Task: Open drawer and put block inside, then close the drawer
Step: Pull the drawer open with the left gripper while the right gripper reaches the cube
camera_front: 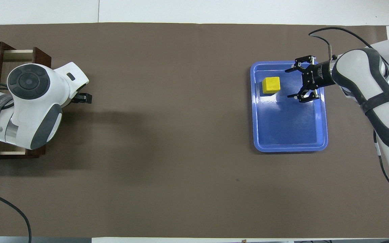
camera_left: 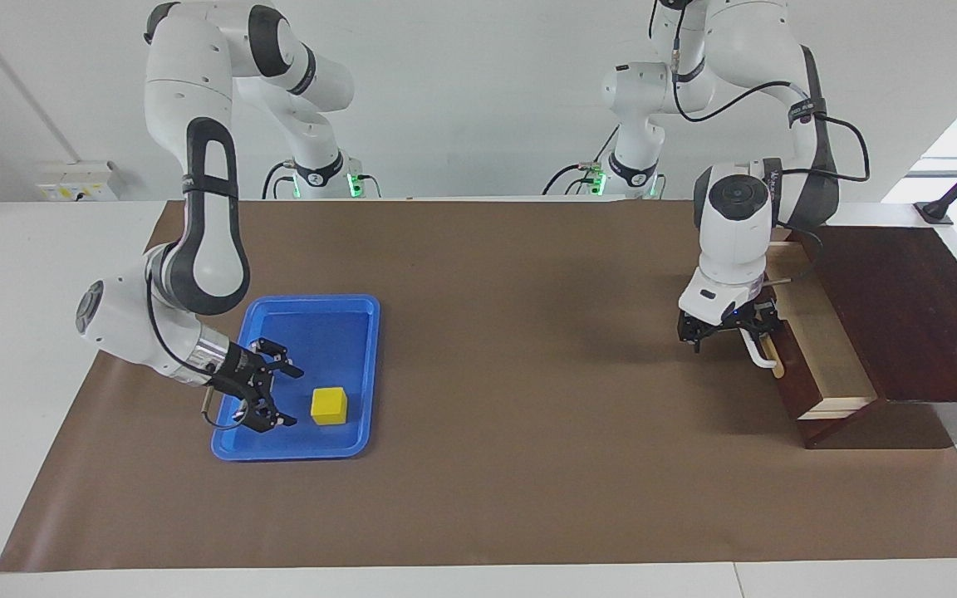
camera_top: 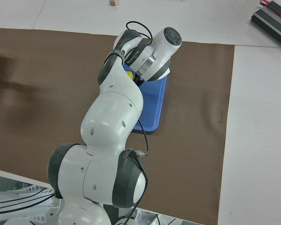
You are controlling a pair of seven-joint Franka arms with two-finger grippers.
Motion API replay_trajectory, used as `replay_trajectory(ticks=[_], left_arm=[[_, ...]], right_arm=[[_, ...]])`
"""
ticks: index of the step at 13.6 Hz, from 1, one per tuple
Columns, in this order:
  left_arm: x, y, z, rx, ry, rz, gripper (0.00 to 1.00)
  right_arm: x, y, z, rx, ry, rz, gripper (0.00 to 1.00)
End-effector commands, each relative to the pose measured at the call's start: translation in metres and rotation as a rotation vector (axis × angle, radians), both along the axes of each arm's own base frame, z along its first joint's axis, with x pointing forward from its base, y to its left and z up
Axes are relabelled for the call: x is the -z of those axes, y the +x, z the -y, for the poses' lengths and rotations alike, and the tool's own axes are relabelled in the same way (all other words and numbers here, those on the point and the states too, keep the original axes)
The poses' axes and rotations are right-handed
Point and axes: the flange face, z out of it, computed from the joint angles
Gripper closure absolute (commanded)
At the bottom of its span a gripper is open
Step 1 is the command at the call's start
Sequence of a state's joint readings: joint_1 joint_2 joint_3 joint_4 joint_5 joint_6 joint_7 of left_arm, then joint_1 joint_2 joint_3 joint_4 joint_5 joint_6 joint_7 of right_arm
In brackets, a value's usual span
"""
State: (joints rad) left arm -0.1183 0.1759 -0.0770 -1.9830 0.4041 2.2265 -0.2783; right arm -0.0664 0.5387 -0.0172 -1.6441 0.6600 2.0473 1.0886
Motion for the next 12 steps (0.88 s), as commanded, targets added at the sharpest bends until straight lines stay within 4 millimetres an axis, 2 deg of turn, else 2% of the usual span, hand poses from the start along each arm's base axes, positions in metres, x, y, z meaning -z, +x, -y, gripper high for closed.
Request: replay_trajectory(ticks=[1,6,10,12], left_arm=[[0.006,-0.009,0.039,0.0,-0.029,-0.014,0.0],[0.005,-0.012,0.052,-0.013,-0.045,-0.014,0.0],[0.005,-0.012,0.048,-0.022,-0.039,-0.021,0.0],[-0.005,-0.008,0.046,-0.038,-0.029,-0.029,0.0]], right_arm=[[0.01,0.0,0.0,-0.004,0.019,0.022,0.02],[0.024,-0.002,-0.007,0.004,0.018,0.029,0.02],[0.031,-0.002,-0.008,0.022,0.025,0.031,0.02],[0.034,-0.002,-0.007,0.023,0.026,0.029,0.02]])
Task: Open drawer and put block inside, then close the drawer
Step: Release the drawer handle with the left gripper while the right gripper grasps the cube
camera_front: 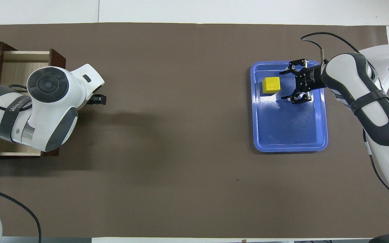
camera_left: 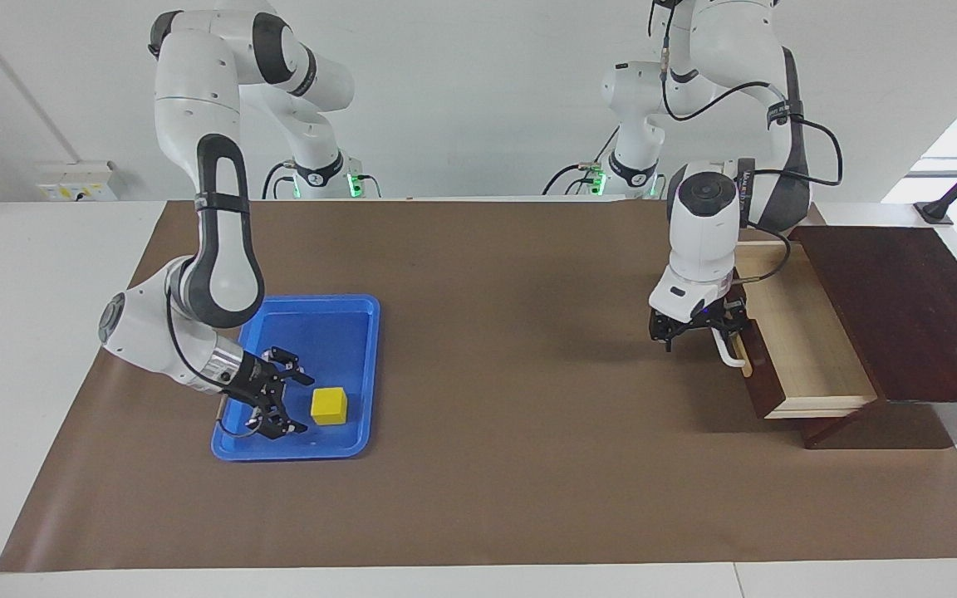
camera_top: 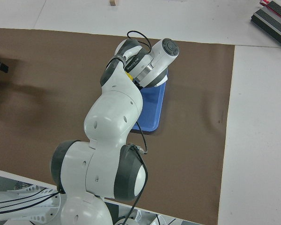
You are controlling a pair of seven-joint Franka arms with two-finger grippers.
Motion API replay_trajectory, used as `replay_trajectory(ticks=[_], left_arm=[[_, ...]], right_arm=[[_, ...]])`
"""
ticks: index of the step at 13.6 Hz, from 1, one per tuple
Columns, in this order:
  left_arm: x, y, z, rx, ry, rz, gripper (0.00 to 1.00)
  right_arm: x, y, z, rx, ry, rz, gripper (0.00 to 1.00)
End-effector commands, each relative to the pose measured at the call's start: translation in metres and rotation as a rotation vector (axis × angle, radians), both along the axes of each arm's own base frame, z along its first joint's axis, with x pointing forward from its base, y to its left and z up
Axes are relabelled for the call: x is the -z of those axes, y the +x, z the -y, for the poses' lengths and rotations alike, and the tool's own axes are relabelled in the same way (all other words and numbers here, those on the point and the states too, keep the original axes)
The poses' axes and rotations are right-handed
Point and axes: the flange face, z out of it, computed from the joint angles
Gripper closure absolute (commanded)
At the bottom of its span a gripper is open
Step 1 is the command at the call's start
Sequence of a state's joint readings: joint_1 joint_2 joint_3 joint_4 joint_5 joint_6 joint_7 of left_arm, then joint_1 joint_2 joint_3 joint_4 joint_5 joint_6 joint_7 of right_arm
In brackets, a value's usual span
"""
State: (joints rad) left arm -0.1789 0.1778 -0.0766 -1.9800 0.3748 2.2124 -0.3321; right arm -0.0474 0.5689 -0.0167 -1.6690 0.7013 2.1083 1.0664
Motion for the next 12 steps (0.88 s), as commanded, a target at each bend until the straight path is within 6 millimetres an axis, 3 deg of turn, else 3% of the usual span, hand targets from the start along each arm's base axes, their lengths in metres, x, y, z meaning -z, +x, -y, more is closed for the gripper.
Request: replay_trajectory(ticks=[1,4,6,9,12], left_arm=[[-0.017,0.005,0.007,-0.04,0.004,-0.029,0.0],[-0.04,0.009,0.008,-0.053,0.022,-0.042,0.0],[-0.058,0.012,0.009,-0.078,0.02,-0.056,0.0],[-0.112,0.016,0.003,-0.178,-0.073,-0.094,0.0],[-0.148,0.006,-0.009,-0.253,-0.141,-0.113,0.0]], right_arm=[[0.008,0.0,0.003,0.007,0.019,0.025,0.02],[0.009,0.001,-0.002,0.02,0.035,0.028,0.02],[0.012,0.004,-0.02,0.031,0.046,0.044,0.02],[0.013,0.004,-0.02,0.033,0.05,0.042,0.02],[0.013,0.004,-0.021,0.032,0.05,0.043,0.02]])
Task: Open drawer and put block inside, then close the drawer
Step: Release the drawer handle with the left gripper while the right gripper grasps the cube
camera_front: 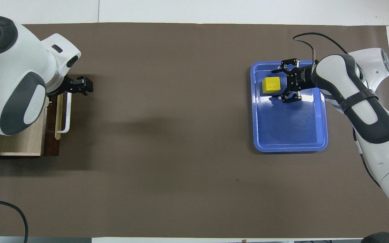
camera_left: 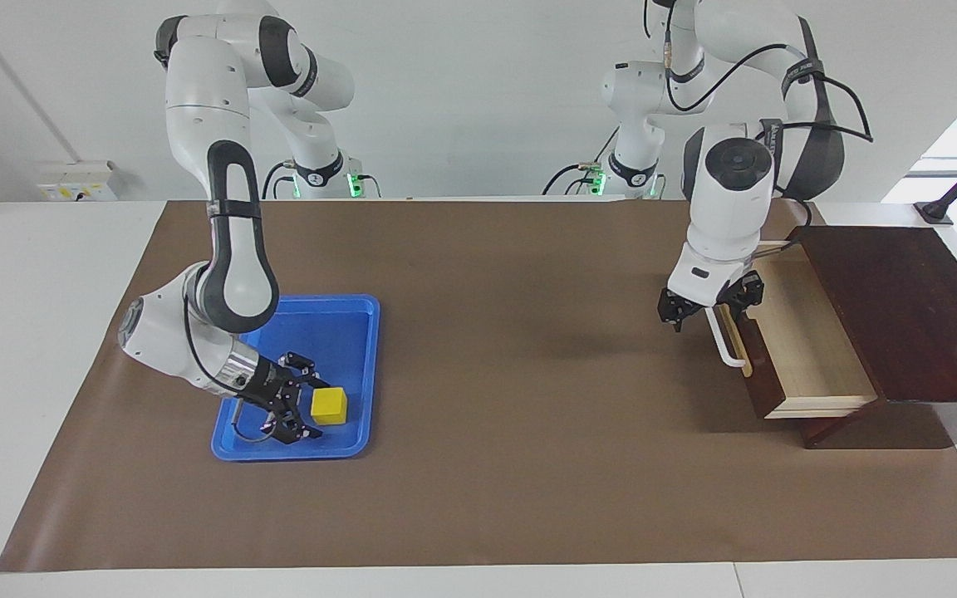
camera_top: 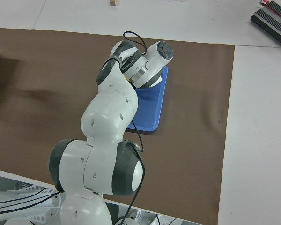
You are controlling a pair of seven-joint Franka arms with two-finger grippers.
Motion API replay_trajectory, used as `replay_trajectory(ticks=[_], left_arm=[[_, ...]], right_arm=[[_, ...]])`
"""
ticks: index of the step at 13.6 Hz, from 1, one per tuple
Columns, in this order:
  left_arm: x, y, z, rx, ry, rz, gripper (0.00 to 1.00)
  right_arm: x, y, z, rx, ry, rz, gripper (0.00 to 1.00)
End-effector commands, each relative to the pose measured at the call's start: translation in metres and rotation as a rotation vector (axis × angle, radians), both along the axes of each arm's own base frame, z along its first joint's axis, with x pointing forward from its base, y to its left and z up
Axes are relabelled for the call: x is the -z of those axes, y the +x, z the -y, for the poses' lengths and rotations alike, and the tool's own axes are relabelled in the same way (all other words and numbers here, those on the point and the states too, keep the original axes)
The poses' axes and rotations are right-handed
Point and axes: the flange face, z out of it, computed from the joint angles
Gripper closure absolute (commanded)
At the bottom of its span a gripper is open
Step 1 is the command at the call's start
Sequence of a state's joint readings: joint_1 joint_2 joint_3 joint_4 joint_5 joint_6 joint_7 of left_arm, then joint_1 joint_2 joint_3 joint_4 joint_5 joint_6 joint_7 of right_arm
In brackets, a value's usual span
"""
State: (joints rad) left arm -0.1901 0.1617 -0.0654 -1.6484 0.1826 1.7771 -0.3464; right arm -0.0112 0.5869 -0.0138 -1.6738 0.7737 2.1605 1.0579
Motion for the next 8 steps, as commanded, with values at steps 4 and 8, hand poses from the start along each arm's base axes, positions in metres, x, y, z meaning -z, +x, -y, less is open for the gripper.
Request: replay_trajectory(ticks=[4,8], left_arm=[[-0.036,-0.015,-0.016,-0.382,-0.119,0.011,0.0],[-0.042,-0.023,-0.011,-0.629,-0.165,0.013,0.0]], right_arm=[[0.005,-0.001,0.005,0.013,0.02,0.015,0.06],[0.009,-0.004,0.01,0.03,0.047,0.017,0.35]])
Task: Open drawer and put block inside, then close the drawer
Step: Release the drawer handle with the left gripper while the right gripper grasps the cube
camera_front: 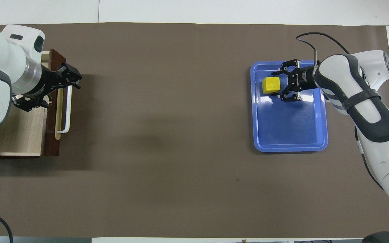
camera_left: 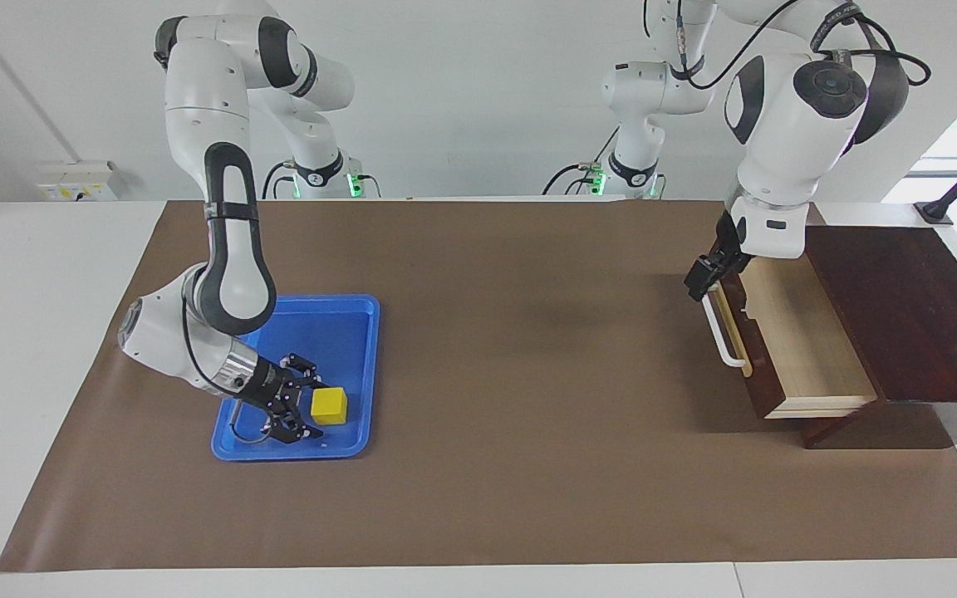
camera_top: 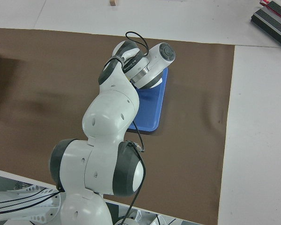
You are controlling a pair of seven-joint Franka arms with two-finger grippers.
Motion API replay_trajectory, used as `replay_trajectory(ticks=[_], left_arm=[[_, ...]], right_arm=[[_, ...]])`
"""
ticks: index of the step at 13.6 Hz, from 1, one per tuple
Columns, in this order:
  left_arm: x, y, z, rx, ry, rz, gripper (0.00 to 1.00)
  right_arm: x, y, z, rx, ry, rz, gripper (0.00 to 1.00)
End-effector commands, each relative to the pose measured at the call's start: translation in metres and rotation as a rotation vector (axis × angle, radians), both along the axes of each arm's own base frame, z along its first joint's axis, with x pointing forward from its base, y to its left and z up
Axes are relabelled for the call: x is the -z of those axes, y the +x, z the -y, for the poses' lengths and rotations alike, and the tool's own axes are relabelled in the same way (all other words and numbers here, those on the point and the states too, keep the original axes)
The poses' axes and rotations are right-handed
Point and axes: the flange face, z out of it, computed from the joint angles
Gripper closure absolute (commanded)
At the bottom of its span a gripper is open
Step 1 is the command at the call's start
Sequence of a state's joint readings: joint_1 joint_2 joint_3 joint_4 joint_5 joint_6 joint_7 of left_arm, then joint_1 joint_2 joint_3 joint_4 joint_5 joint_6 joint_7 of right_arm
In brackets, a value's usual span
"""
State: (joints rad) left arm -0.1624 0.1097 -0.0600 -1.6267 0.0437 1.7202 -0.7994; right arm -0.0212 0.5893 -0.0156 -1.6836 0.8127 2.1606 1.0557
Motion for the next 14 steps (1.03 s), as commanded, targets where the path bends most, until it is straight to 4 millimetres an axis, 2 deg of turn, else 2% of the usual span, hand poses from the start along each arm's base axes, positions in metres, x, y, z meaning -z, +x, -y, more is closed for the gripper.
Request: replay_trajectory(ticks=[1,2,4,5,7,9,12,14], left_arm=[[-0.005,-0.011,0.001,-0.179,-0.058,-0.023,0.0],[-0.006,-0.011,0.001,-0.249,-0.058,-0.018,0.0],[-0.004,-0.012,0.001,-0.349,-0.055,-0.018,0.0],[-0.002,-0.016,0.0,-0.364,-0.052,-0.023,0.0],[0.003,-0.024,0.006,-0.361,-0.045,-0.036,0.0],[0.003,-0.025,0.009,-0.392,-0.045,-0.036,0.0],[0.002,-0.023,0.009,-0.559,-0.046,-0.023,0.0],[0.001,-0.021,0.009,-0.664,-0.052,-0.007,0.0]], right_arm=[[0.005,-0.002,0.004,-0.005,0.018,0.026,0.5],[0.005,-0.002,0.004,-0.006,0.02,0.026,0.63],[0.005,-0.002,0.005,-0.019,0.021,0.033,0.96],[0.004,-0.003,0.006,-0.045,0.021,0.048,1.0],[0.004,-0.003,0.006,-0.076,0.023,0.065,1.0],[-0.007,0.0,0.011,-0.085,0.046,0.056,1.0],[-0.05,0.017,0.001,-0.095,0.086,0.031,1.0],[-0.086,0.026,-0.025,-0.114,0.093,0.008,1.0]])
